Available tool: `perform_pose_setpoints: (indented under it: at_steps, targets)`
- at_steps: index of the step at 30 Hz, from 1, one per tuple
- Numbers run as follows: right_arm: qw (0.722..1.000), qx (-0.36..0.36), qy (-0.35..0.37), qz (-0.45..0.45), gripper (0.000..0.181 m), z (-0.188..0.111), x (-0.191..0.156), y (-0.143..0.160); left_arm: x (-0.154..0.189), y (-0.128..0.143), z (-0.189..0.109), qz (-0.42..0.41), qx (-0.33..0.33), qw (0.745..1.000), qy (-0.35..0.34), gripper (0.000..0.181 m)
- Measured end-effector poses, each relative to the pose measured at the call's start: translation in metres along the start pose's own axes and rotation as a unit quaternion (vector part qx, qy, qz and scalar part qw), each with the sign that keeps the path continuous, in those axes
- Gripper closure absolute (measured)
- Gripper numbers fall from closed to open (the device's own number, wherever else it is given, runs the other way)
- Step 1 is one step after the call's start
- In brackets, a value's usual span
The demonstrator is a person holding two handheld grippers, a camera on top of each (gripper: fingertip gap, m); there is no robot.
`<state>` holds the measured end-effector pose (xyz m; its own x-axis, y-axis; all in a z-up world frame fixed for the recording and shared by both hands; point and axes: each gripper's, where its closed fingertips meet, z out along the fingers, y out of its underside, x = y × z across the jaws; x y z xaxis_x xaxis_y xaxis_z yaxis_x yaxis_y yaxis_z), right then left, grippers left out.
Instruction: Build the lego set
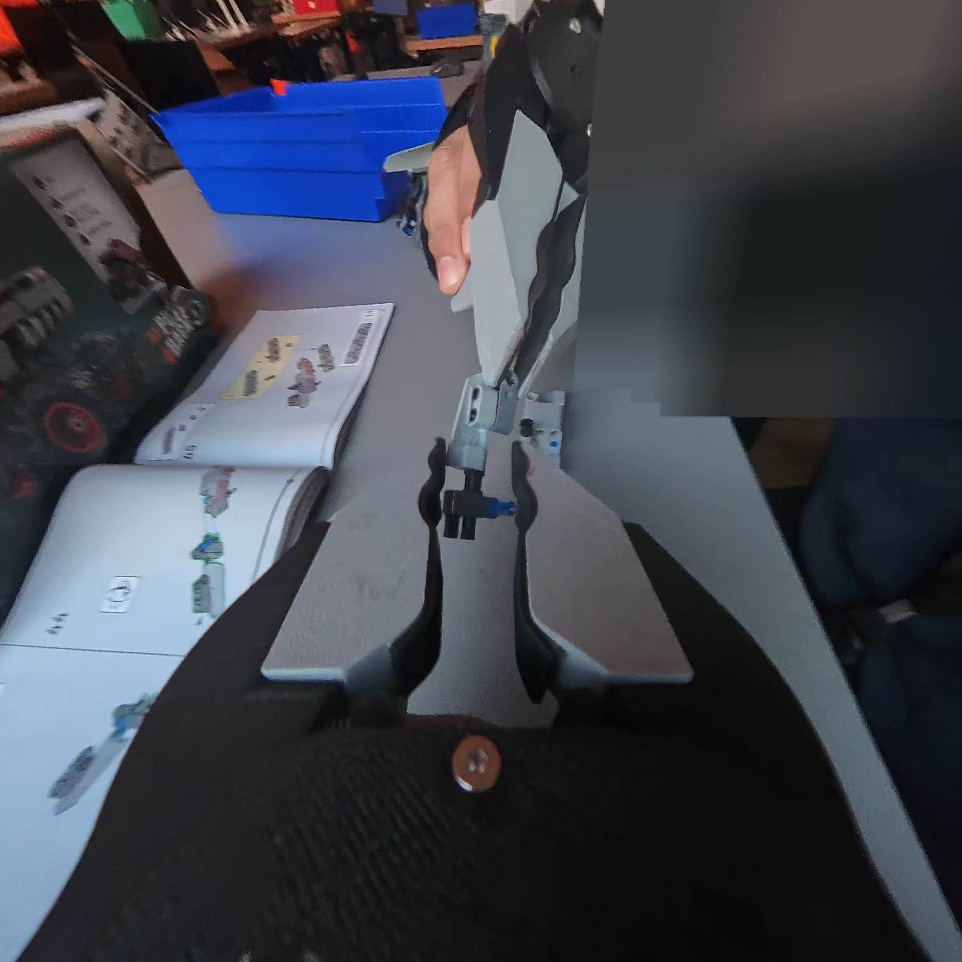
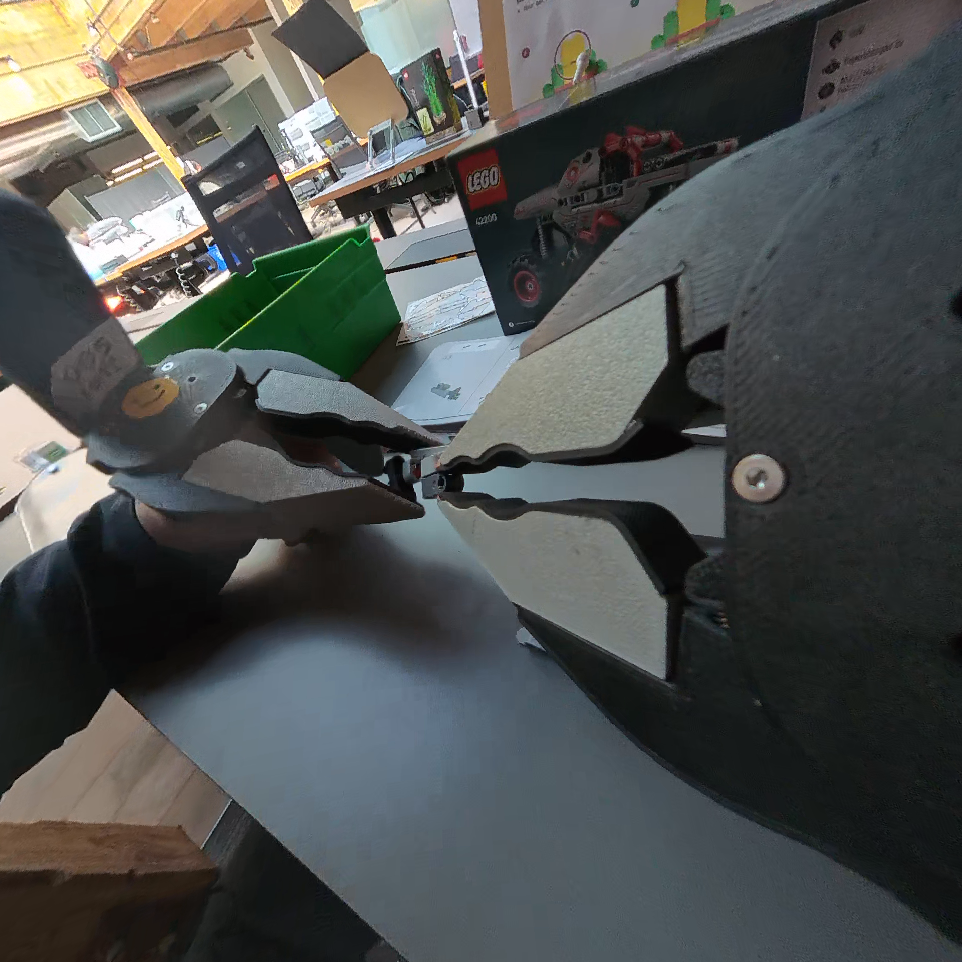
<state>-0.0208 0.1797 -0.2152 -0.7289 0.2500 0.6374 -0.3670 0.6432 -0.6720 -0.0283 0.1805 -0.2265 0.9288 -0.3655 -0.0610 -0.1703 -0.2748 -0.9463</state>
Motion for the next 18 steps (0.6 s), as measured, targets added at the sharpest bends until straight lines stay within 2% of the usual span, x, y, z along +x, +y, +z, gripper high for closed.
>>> perform_pose_setpoints:
  at_steps: [3, 5, 10, 18]
  targets:
    - [1.000, -0.006, -0.004, -0.021, 0.177, 0.0029, -0.0044, 0.0015, 0.0014, 0.0002, -0.0025, -0.042, 0.004, 0.999, 0.030, 0.170]
    - [1.000, -0.010, 0.001, -0.023, 0.177, 0.0040, -0.0037, 0.0030, 0.0006, -0.0006, -0.0038, -0.057, 0.009, 0.998, 0.036, 0.171]
    - [1.000, -0.002, -0.009, 0.021, 0.177, 0.0047, -0.0032, 0.0041, 0.0006, -0.0042, -0.0042, -0.061, 0.020, 0.997, 0.035, 0.176]
    - [0.998, -0.016, 0.030, -0.046, 0.181, 0.0073, -0.0019, 0.0031, -0.0014, -0.0081, -0.0074, -0.142, 0.041, 0.987, 0.065, 0.177]
